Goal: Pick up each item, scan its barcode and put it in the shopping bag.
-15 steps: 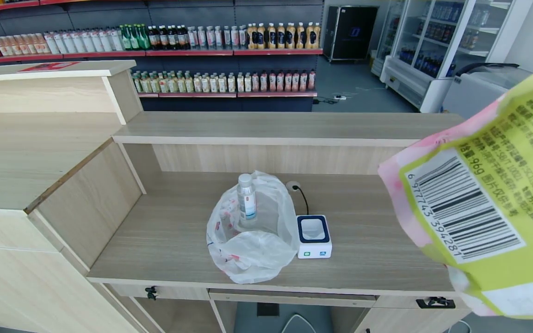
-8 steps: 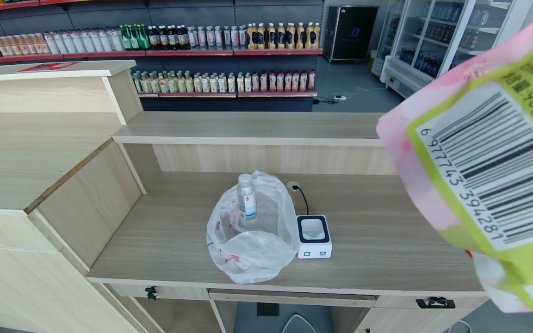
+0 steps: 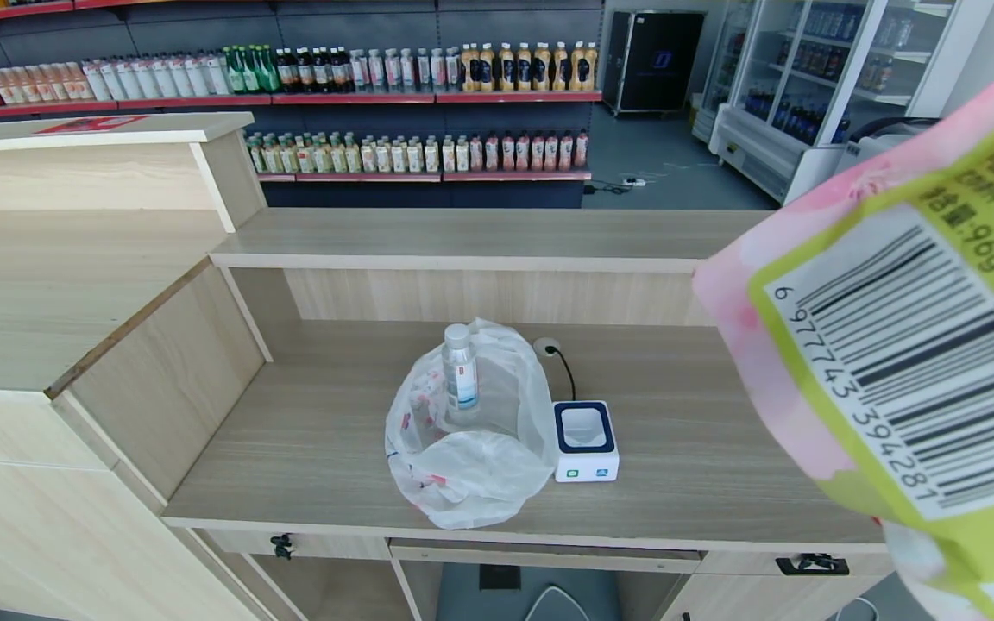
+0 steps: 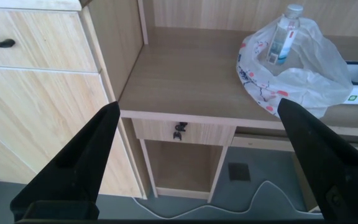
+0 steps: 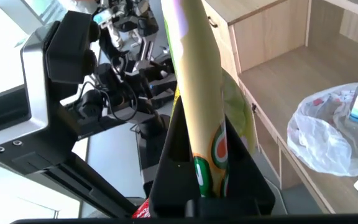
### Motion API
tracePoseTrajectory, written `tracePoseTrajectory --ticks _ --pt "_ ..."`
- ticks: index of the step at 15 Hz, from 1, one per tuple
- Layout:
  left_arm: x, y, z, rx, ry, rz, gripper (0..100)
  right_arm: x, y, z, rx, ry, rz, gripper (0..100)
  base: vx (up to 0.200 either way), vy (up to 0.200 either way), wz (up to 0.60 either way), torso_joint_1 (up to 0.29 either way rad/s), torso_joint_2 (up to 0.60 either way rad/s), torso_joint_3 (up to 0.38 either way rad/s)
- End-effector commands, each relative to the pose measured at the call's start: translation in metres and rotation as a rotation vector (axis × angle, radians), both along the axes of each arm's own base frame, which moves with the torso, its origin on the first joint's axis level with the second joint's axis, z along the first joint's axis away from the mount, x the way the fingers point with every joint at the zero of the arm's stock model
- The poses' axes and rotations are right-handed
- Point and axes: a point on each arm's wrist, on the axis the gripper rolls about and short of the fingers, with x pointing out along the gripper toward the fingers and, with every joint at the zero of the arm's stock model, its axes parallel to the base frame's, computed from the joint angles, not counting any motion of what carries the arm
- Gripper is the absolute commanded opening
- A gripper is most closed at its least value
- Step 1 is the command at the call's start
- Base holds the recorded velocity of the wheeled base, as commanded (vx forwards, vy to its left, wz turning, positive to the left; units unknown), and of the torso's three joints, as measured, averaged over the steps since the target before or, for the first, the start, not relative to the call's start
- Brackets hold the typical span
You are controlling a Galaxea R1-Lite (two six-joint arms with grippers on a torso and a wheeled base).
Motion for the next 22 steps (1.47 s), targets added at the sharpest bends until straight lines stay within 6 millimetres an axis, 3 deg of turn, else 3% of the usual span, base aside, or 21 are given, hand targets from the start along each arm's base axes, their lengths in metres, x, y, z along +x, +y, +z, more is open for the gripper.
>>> tracePoseTrajectory --ticks 1,15,18,22 --pt "0.000 0.000 0.000 0.000 0.000 0.001 100 0.002 0.002 -0.004 -0.015 0.022 -0.001 0 0.000 0.000 0.00 0.000 0.00 0.000" --pt "0.000 0.000 0.000 0.000 0.000 -0.001 100 0.008 0.010 -0.010 -0.068 0.041 0.030 0 0.000 0.000 0.00 0.000 0.00 0.000" --pt "0.000 0.000 0.000 0.000 0.000 0.001 100 0.020 0.003 -0.030 -0.155 -0.075 -0.052 0 0.000 0.000 0.00 0.000 0.00 0.000" --pt "0.000 0.000 0.000 0.000 0.000 -0.001 100 0.040 -0.039 -0.073 -0.423 -0.376 -0.301 0 0.000 0.000 0.00 0.000 0.00 0.000"
